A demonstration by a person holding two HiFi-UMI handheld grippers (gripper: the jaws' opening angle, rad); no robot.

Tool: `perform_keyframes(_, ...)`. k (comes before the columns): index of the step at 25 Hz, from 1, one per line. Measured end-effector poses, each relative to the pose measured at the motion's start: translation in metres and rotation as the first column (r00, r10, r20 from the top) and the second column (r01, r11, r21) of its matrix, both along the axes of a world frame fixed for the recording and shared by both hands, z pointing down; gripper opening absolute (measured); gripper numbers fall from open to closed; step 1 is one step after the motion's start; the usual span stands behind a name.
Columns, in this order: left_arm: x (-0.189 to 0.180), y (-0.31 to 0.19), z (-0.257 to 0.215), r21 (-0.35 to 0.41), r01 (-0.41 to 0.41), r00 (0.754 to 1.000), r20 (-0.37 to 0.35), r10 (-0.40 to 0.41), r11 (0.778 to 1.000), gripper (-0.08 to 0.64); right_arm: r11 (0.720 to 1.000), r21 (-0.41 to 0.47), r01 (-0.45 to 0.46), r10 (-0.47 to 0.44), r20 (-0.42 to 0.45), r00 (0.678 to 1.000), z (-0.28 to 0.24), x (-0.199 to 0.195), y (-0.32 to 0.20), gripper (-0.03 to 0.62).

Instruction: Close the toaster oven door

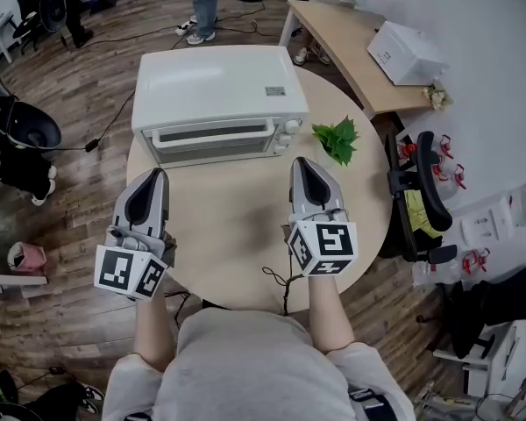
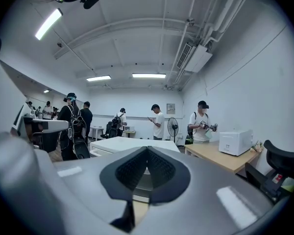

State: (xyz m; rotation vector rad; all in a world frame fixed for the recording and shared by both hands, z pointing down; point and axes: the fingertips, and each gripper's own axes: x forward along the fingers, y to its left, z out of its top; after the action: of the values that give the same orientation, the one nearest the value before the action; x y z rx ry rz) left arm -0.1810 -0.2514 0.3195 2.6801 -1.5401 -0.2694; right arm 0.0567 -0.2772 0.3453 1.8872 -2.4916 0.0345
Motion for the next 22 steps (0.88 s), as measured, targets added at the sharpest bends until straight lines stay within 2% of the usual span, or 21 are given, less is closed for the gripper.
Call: perform_keyframes(22,0.045,0.047,-0.023,0.054,0.011,1.000,0.013,-0.011,0.998,0.002,0.993,0.114,0.033,-0.035,0.014,0.999,-0.045,0.038,0.068,0.011)
